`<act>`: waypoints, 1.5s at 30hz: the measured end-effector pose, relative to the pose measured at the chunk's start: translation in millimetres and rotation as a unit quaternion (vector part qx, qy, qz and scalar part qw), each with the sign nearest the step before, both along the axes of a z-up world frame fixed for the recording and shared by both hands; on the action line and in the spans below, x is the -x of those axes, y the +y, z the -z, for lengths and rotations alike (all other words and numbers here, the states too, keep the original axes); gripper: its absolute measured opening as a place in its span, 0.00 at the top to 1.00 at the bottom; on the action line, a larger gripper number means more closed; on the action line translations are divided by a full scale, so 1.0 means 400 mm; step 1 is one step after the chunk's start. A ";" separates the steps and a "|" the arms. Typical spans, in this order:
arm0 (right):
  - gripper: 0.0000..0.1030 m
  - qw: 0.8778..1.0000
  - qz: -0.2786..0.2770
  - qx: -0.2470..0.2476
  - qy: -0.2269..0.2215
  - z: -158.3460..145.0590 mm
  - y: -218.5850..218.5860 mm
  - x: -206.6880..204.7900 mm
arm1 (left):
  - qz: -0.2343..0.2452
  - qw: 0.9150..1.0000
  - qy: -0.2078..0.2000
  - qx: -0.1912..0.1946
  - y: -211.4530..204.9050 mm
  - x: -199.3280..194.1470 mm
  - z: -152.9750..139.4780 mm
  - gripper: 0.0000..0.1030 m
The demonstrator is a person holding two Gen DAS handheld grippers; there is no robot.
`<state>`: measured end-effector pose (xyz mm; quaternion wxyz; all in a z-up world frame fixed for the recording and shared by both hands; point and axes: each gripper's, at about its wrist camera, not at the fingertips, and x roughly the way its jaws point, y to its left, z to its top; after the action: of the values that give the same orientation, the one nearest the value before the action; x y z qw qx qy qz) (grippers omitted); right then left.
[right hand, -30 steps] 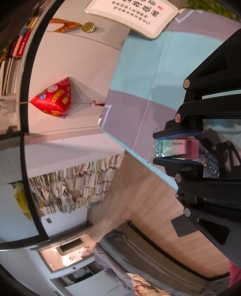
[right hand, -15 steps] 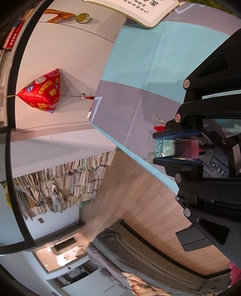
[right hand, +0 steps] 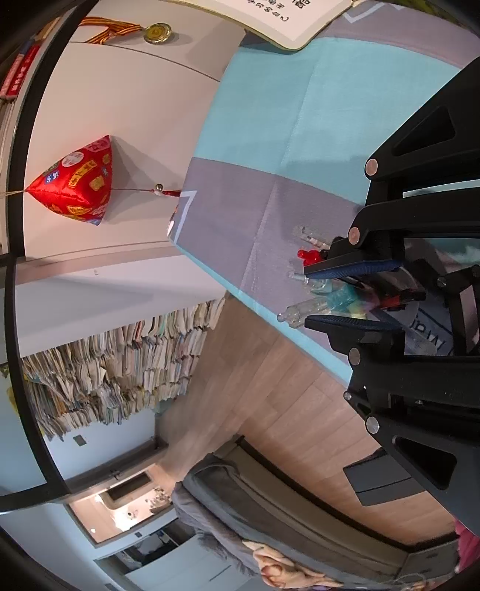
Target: Organize stationery
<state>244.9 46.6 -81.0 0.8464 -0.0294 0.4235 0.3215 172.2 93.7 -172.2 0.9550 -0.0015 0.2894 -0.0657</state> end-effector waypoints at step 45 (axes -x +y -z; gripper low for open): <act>0.80 0.968 0.248 -0.008 0.037 0.231 -0.615 0.106 | 0.035 0.998 -0.017 -0.042 -0.316 -0.155 -0.089 0.35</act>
<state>202.4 -199.4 -173.5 0.8836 0.0951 0.4463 0.1053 234.3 -32.5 -136.6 0.9562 0.0495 0.2750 -0.0869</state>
